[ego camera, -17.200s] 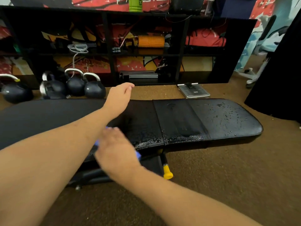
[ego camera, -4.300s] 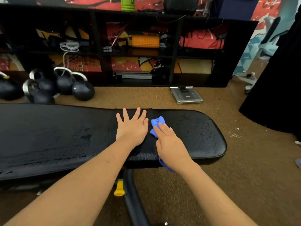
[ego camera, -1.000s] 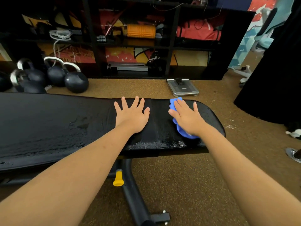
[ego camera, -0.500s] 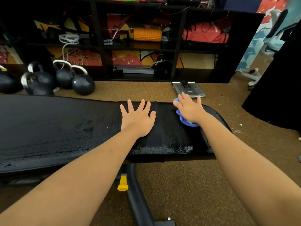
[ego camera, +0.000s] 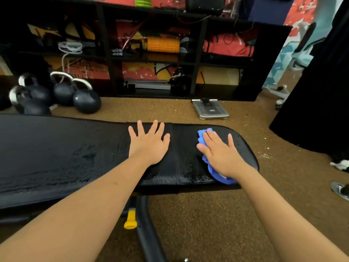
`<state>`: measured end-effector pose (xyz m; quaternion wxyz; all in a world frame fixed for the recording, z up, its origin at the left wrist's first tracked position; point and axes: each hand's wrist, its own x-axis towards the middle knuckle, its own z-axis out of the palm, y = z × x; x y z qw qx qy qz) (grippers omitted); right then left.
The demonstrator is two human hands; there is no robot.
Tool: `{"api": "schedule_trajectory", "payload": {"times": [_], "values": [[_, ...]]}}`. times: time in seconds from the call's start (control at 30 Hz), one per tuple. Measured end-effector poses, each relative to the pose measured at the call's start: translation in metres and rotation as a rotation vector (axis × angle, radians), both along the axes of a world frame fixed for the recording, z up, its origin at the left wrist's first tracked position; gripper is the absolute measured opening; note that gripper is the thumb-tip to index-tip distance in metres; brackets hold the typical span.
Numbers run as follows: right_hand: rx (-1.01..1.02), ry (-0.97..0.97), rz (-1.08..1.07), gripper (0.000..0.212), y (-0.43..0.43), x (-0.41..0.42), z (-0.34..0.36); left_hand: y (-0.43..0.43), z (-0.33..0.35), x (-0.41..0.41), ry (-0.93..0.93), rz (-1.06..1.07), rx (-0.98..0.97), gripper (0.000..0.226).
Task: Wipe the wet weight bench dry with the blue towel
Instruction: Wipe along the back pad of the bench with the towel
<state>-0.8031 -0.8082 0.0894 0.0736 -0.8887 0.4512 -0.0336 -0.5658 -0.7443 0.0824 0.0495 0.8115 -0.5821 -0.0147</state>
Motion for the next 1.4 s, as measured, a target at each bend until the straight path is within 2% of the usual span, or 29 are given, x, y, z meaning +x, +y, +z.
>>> {"api": "schedule_trajectory", "payload": {"times": [0.13, 0.23, 0.37, 0.47, 0.6, 0.87, 0.97, 1.13, 1.27, 1.4], "values": [[0.007, 0.026, -0.060, 0.058, -0.063, 0.040, 0.001, -0.001, 0.000, 0.000, -0.002, -0.001, -0.008, 0.063], [0.065, -0.020, -0.119, 0.063, -0.076, 0.054, 0.005, 0.000, -0.001, 0.000, -0.002, 0.000, -0.008, 0.063], [0.050, -0.091, -0.069, 0.054, -0.044, 0.039, 0.005, 0.001, 0.000, 0.000, 0.000, -0.004, -0.012, 0.063], [0.036, -0.165, -0.036, 0.065, 0.006, 0.014, 0.000, 0.001, -0.001, 0.000, -0.005, -0.006, -0.013, 0.064], [-0.028, -0.150, -0.017, 0.065, 0.047, -0.012, -0.005, 0.001, -0.001, 0.000, -0.011, -0.005, -0.015, 0.064], [0.057, -0.073, -0.124, 0.068, -0.066, 0.047, 0.000, 0.000, 0.001, 0.000, 0.006, 0.007, 0.001, 0.064], [0.057, -0.074, -0.148, 0.069, -0.081, 0.058, -0.001, 0.001, 0.002, -0.001, 0.013, 0.003, 0.013, 0.063], [0.065, -0.156, -0.083, 0.054, -0.025, 0.032, -0.002, 0.002, 0.002, 0.000, 0.017, -0.004, 0.015, 0.063], [-0.037, -0.111, -0.014, 0.071, 0.053, -0.009, -0.005, 0.003, 0.003, -0.001, 0.006, -0.009, 0.004, 0.064], [-0.016, -0.037, -0.025, 0.060, 0.042, -0.010, 0.002, 0.003, 0.002, -0.001, 0.004, -0.007, 0.001, 0.064]]}}
